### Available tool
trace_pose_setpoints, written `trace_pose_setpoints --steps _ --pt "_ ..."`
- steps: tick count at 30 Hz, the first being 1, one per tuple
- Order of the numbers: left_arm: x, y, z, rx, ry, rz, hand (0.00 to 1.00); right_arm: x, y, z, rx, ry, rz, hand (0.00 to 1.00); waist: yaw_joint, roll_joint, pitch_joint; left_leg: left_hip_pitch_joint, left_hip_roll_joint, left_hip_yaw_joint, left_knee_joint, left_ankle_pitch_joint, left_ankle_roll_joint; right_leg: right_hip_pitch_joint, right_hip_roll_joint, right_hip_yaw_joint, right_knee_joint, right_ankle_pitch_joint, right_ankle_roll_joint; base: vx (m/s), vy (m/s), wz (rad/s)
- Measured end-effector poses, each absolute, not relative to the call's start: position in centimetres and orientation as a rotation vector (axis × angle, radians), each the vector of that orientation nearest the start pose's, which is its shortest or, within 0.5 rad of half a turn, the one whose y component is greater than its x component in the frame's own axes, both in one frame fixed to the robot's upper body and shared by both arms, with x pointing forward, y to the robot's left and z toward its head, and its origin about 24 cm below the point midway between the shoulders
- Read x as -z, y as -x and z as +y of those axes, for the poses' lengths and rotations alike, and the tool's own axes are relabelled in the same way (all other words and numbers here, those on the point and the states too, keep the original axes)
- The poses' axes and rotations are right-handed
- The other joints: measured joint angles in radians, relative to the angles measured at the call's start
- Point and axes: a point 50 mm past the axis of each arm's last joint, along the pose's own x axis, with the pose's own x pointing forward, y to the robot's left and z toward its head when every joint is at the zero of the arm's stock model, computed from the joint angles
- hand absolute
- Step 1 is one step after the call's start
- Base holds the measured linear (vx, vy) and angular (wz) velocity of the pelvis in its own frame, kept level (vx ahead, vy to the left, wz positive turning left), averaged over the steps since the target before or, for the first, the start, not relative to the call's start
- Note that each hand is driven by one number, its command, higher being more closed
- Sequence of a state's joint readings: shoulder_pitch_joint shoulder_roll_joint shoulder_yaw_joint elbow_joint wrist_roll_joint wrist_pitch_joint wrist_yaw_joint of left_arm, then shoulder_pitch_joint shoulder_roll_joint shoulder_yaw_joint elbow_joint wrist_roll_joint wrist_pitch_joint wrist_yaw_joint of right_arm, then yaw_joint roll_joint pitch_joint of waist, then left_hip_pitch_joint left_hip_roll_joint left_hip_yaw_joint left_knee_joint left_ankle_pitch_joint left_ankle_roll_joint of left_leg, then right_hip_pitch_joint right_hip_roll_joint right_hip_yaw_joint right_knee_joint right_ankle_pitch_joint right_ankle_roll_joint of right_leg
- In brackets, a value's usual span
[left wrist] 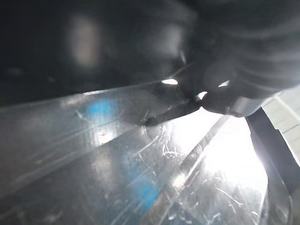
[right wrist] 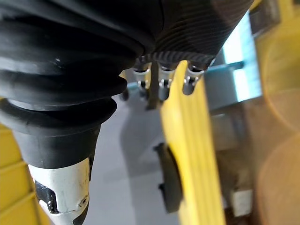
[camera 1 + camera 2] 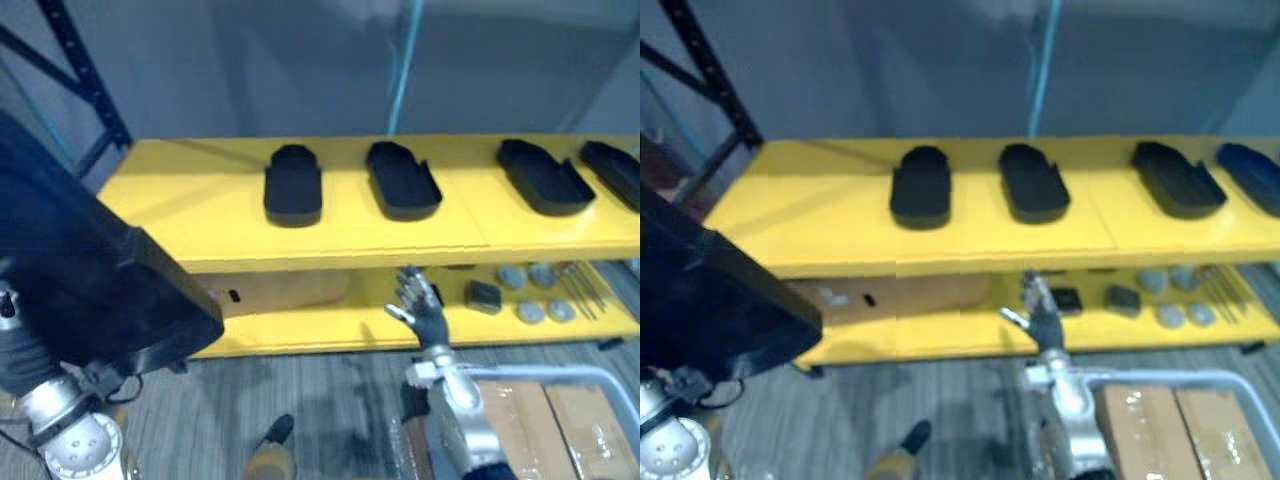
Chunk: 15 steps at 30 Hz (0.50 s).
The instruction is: Walk over and take plastic housings, then place them on the shelf
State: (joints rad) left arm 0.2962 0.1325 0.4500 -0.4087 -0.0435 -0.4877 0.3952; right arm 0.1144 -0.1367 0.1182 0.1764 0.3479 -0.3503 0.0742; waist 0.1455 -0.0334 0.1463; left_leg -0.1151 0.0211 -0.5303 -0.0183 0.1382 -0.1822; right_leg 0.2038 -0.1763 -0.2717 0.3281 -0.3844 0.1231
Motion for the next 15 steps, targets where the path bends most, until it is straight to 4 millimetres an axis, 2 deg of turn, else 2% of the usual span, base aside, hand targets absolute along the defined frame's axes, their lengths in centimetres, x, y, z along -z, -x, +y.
trace_pose_setpoints --steps 1,2,7,9,12,15 --pt "-13.9 -14.3 27.7 -0.761 -0.232 -0.694 1.00 -0.8 -22.2 -16.3 -0.068 -0.206 -0.054 0.00 -0.001 0.001 0.002 0.000 0.001 0.009 0.004 0.001 0.001 0.004 0.003 -0.002 0.000 0.000 0.000 -0.06 0.033 0.12" --pt "-12.9 -14.6 27.1 -0.743 -0.213 -0.614 1.00 -1.4 -22.3 -15.5 -0.098 -0.237 -0.102 0.00 0.000 0.003 0.021 -0.004 0.006 0.096 0.033 -0.006 0.014 0.010 0.003 0.012 -0.008 0.006 0.005 -0.06 0.082 -0.14" --pt "-12.6 -14.7 27.0 -0.751 -0.202 -0.591 1.00 -1.4 -22.3 -15.4 -0.098 -0.242 -0.103 0.00 -0.005 -0.002 0.024 -0.007 -0.002 0.114 0.037 -0.005 0.014 0.009 -0.008 0.026 -0.021 0.012 0.009 -0.01 0.049 -0.09" --pt "-12.0 -14.4 26.8 -0.761 -0.189 -0.557 1.00 -1.3 -22.2 -15.4 -0.098 -0.242 -0.100 0.00 -0.018 0.002 0.026 -0.007 -0.007 0.136 0.038 0.006 0.019 0.010 -0.013 0.026 -0.022 0.017 0.015 0.00 0.020 0.03" --pt "-11.4 -14.7 26.0 -0.722 -0.168 -0.525 1.00 -0.5 -21.1 -16.6 -0.062 -0.225 -0.069 0.00 -0.029 0.011 0.035 -0.010 -0.016 0.198 0.042 0.025 0.044 0.034 -0.021 0.001 -0.044 0.022 0.012 0.01 0.046 0.17" --pt "-11.3 -14.6 26.2 -0.731 -0.170 -0.521 1.00 -0.3 -20.7 -17.6 -0.024 -0.216 -0.061 0.00 -0.033 0.020 0.040 -0.009 -0.018 0.211 0.047 0.024 0.045 0.040 -0.022 -0.002 -0.045 0.021 0.012 0.00 0.016 0.06"
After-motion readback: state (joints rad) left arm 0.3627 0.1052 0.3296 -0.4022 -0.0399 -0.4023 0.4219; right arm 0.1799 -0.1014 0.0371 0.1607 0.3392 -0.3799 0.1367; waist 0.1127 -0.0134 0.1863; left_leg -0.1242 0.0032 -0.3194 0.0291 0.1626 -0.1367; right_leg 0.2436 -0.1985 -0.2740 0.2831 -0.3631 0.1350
